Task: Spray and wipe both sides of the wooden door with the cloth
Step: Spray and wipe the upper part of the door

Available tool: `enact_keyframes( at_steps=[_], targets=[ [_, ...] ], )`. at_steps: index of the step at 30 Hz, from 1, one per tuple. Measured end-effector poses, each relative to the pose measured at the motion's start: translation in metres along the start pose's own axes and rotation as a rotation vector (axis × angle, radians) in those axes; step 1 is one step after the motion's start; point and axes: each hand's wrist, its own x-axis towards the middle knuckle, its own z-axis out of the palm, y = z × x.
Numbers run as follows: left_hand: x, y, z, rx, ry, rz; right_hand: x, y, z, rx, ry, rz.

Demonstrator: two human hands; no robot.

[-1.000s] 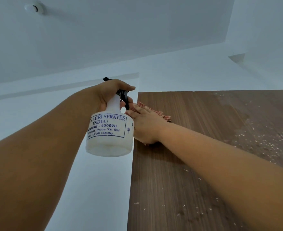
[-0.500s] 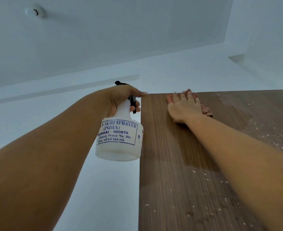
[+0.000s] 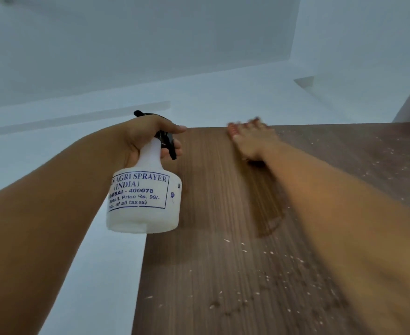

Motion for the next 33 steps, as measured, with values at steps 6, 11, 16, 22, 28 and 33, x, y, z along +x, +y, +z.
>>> enact_keyframes(
  at_steps=[6,11,16,22,28,33],
  targets=[
    [-0.007,0.006,0.045,0.011,-0.023,-0.041,-0.046,0.075,-0.001,0.149,-0.018,0.394],
    [-0.007,0.026,0.089,0.084,0.033,-0.033,-0.073,0.006,0.003,0.118,0.022,-0.09],
    [-0.003,0.049,0.144,0.097,0.082,-0.033,-0.074,0.051,0.001,0.087,0.008,-0.292],
    [-0.004,0.056,0.204,0.096,0.071,-0.032,-0.055,0.251,0.004,0.071,0.002,0.225],
    [0.009,0.052,0.234,0.081,0.031,-0.069,-0.066,0.298,0.0,0.17,0.013,0.545],
    [0.01,0.07,0.239,0.054,0.01,-0.095,-0.061,0.219,0.001,0.173,0.071,0.164]
  ],
)
